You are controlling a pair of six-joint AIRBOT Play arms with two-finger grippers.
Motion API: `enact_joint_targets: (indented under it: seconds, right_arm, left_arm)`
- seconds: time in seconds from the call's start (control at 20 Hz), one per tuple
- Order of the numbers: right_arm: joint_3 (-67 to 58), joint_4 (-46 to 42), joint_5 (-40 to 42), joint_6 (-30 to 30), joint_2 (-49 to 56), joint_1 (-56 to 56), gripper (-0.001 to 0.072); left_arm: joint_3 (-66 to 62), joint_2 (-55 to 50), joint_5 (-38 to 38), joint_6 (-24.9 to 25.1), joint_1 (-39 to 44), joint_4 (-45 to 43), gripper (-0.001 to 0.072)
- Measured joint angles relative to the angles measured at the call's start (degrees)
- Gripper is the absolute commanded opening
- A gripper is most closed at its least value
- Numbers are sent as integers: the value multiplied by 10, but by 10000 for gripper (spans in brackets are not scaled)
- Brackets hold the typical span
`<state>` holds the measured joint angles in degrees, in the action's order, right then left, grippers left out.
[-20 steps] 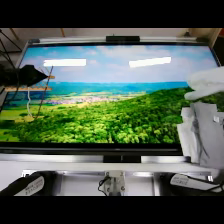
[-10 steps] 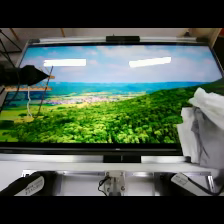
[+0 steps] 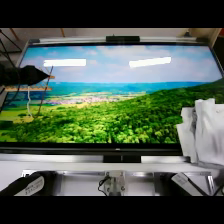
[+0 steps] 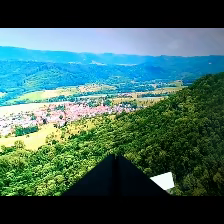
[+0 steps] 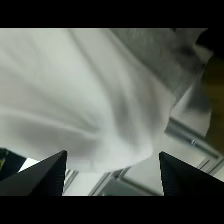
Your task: Fold the shirts.
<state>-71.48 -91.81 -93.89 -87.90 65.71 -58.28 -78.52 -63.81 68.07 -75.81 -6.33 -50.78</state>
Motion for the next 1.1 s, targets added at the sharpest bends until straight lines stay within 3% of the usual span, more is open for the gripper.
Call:
enact_joint_targets:
  seconds: [0.15,0.25,0.3,0.35,0.4,0.55,0.65,1.1]
  right_arm:
    - [-81,4,82,15,-2,64,662]
    - [-130,5,140,21,-2,153,645]
    - [-146,5,160,20,0,207,645]
    - [-158,5,174,15,6,269,647]
    - [-166,3,176,4,17,327,647]
    - [-180,9,138,-43,71,474,647]
    - [-184,35,97,-62,108,534,647]
    - [-188,64,27,-87,159,622,647]
  left_arm:
    - [-5,-5,0,-9,24,-70,27]
    - [-12,-14,13,-51,68,-189,30]
    - [-14,-20,25,-74,94,-250,143]
    - [-16,-30,43,-97,120,-309,561]
    - [-17,-40,61,-118,142,-351,720]
    - [-6,-75,113,-170,190,-432,718]
    - [17,-86,110,-182,209,-444,650]
    - [64,-90,50,-165,229,-385,651]
